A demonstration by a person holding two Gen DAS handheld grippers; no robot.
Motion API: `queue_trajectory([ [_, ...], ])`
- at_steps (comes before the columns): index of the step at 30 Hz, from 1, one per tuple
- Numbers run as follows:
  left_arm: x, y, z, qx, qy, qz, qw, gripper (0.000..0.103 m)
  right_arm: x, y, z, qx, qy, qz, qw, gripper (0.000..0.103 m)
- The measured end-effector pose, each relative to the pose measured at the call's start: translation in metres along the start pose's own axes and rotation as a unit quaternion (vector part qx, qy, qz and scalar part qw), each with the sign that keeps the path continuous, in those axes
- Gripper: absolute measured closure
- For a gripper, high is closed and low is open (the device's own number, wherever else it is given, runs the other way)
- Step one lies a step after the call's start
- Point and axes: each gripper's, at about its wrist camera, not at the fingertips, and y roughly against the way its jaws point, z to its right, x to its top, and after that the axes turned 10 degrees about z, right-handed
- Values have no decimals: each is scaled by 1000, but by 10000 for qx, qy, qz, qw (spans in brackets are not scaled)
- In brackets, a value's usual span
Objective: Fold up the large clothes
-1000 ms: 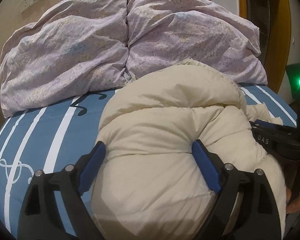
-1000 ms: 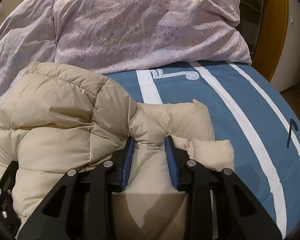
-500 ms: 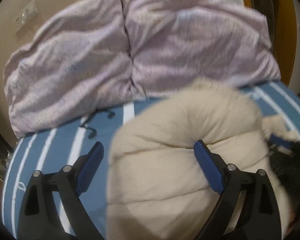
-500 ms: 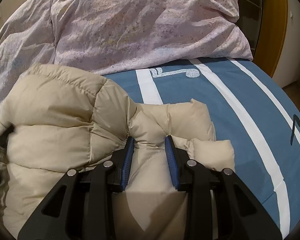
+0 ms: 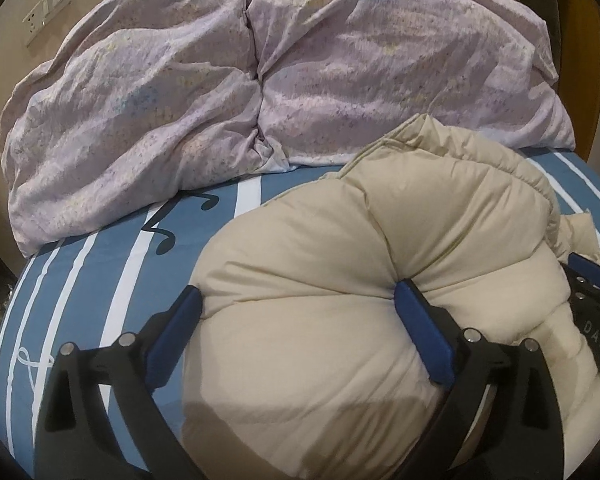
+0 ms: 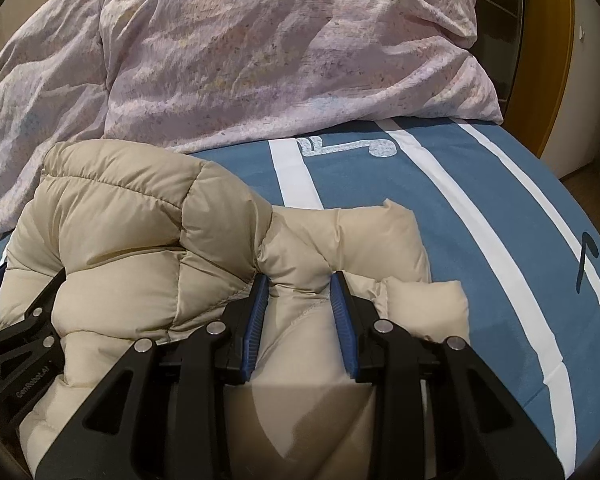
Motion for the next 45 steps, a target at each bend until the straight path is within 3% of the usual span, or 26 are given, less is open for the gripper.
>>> queue_trajectory([
  [45, 0, -14, -2, -181, 194, -242, 9994, 2, -1, -2, 0, 8, 7, 15, 10000, 68],
])
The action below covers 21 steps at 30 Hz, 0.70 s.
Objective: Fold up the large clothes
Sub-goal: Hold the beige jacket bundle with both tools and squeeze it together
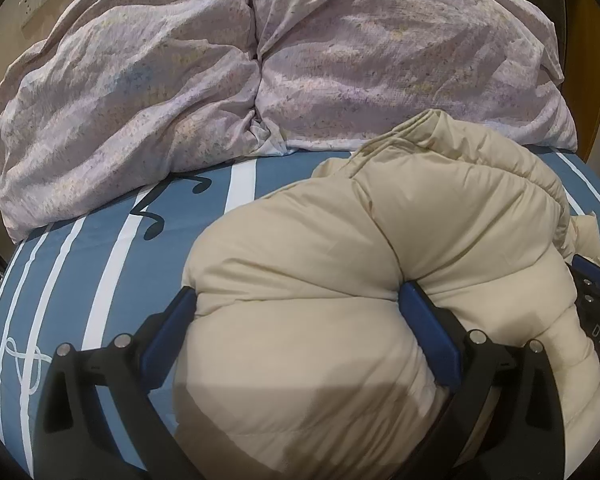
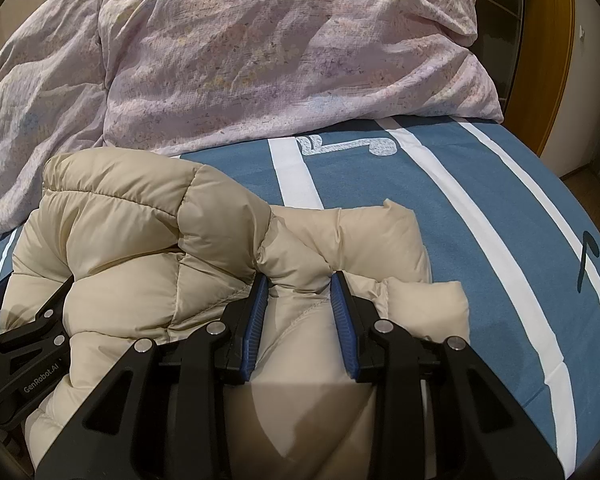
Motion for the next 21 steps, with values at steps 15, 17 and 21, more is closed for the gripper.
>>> queue_trajectory([
  [15, 1, 2, -3, -52, 91, 43, 9999, 2, 1, -1, 0, 60, -47, -3, 10000, 68],
  [17, 2, 5, -6, -112, 150, 43, 9998, 3, 3, -1, -1, 115, -16, -58, 9999, 67],
  [21, 1, 23, -25, -457, 486, -59, 9978, 3, 8, 13, 6, 400, 19, -94, 9992, 58],
])
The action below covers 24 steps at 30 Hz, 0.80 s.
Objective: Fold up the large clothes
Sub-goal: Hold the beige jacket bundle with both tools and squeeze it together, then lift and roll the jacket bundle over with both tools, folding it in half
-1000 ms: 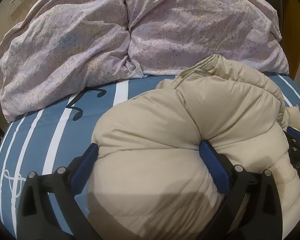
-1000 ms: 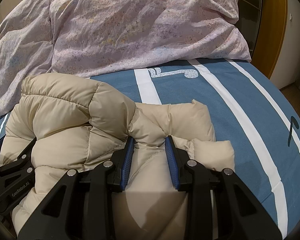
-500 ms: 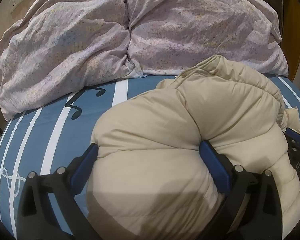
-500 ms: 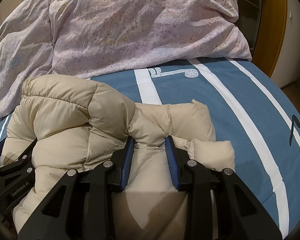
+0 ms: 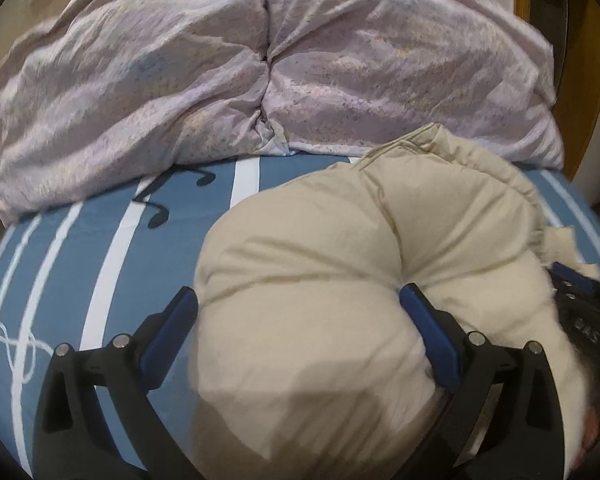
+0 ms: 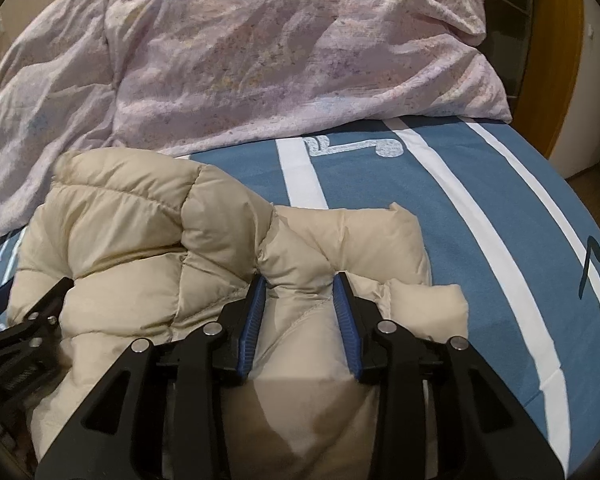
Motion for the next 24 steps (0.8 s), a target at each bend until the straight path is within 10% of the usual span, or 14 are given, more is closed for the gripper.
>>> queue_trajectory([
  [6, 0, 47, -32, -305, 245, 127, 9992, 3, -1, 52, 18, 227, -8, 369, 9991, 21],
  [24, -33, 61, -65, -968, 961, -584, 9889, 3, -40, 43, 71, 1691, -1472, -932, 9701, 10],
])
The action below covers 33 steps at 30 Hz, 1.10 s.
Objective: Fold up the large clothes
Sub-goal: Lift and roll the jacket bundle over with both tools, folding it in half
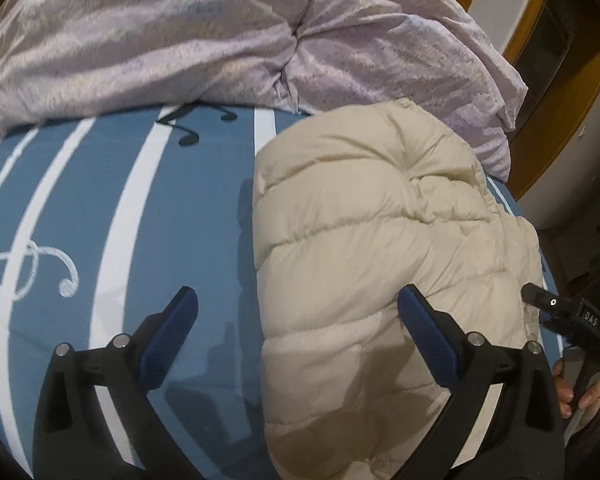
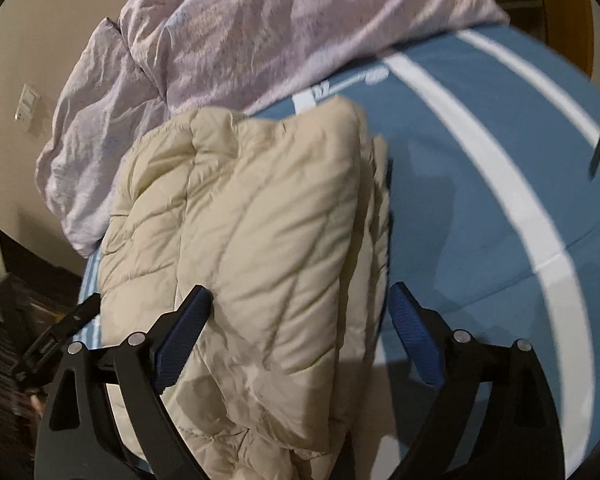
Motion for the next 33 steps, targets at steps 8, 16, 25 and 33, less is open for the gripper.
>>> queue_trajectory([
  [8, -1, -6, -5, -155, 124, -99, 9998, 3, -2, -14, 12, 507, -399, -217, 9977, 10],
  [16, -1, -13, -10, -469, 400, -206, 9979, 3, -2, -20, 11, 940, -433, -339, 9941, 8],
  [25, 0, -23, -16, -869, 806, -343, 9924, 8, -6, -21, 11, 1277, -465, -252, 9904, 36],
  [33, -4, -26, -19, -1314, 1227, -315, 9832, 41, -6, -15, 8, 1635, -485, -68, 9853, 60],
])
